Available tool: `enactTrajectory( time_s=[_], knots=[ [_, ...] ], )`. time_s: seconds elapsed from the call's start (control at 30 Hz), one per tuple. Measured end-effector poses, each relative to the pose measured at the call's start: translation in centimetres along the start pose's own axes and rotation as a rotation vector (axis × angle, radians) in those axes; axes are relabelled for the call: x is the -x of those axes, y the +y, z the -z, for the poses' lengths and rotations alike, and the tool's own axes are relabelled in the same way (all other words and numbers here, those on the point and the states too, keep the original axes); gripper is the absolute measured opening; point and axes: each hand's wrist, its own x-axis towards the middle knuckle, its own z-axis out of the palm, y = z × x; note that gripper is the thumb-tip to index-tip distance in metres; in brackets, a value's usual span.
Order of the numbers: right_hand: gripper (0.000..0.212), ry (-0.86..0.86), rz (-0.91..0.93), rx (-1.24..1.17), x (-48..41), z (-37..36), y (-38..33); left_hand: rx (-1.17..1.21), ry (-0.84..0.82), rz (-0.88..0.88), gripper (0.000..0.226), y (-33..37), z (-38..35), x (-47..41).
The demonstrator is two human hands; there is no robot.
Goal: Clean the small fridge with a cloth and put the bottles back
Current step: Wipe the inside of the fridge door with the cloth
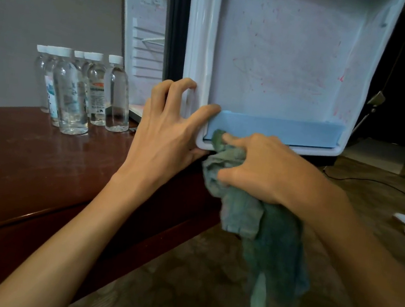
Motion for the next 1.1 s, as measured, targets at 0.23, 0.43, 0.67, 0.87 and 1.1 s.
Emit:
enactTrajectory(
  time_s=[0.23, 0.43, 0.67, 0.87, 1.1],
  knots=[
    [0.095, 0.088, 0.094, -0.335, 1.3, -4.7, -1.1, 0.037, -0.014, 0.011, 0.048, 0.2, 0.2, 0.1],
    [0.079, 0.345, -0.171, -0.144, 1.4, -4.8, 6.0, 0.01, -0.019, 0.002, 0.061, 0.1, 0.0, 0.1],
    [0.073, 0.647, 0.094, -0.136, 1.1, -7.5, 2.7, 0.041, -0.037, 0.011, 0.061, 0.2, 0.0, 0.3],
    [0.062, 0.986, 0.254, -0.409, 0.1, -9.8, -0.8, 0.042, -0.029, 0.021, 0.052, 0.5, 0.1, 0.3],
    [0.053, 1.104, 0.187, -0.246, -2.6, -8.7, 1.7, 0.047, -0.062, -0.129, 0.053, -0.1, 0.3, -0.5]
  ],
)
